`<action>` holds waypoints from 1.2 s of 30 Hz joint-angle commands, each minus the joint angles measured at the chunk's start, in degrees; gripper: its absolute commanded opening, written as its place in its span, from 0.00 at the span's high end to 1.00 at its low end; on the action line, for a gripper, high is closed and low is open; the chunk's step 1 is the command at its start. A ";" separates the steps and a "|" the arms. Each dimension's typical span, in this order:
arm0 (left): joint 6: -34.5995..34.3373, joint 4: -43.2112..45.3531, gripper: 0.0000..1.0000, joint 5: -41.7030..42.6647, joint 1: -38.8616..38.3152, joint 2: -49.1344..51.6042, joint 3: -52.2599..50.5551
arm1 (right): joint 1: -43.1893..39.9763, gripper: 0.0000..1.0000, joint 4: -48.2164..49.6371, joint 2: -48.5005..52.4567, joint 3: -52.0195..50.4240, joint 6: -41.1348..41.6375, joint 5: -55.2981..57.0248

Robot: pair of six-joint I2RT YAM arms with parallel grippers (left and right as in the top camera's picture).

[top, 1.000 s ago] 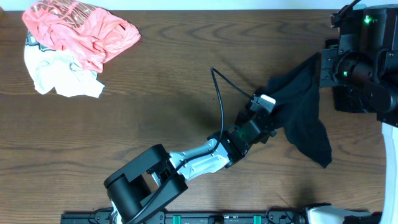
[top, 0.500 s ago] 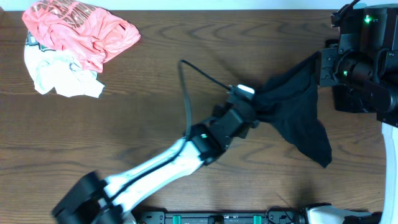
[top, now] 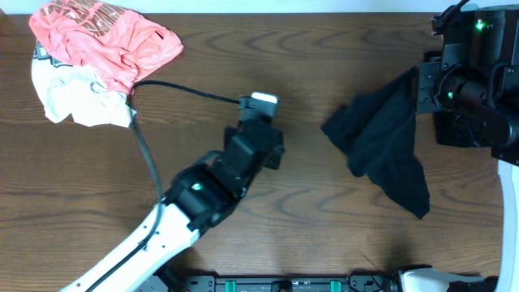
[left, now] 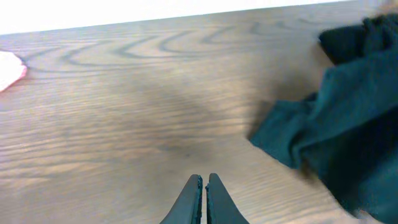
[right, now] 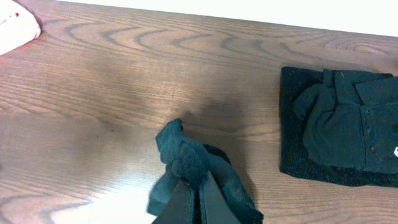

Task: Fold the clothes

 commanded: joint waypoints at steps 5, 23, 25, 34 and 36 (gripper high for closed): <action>0.79 -0.72 0.73 11.52 0.63 0.79 0.31 | -0.37 0.98 0.22 -0.02 0.79 -0.68 0.33; 3.28 7.50 0.32 8.33 -10.67 20.41 0.31 | -0.39 0.99 0.24 -0.02 0.79 -0.70 0.39; 2.34 9.73 0.28 4.44 -13.25 21.03 0.31 | -0.39 0.99 0.24 -0.02 0.79 -0.70 0.39; -10.49 19.04 0.22 -8.70 -20.61 24.94 0.31 | -0.70 0.99 0.15 -0.02 0.79 -0.68 0.37; -12.22 21.94 0.21 -8.68 -20.61 27.30 0.31 | -0.70 0.99 0.15 -0.02 0.79 -0.68 0.35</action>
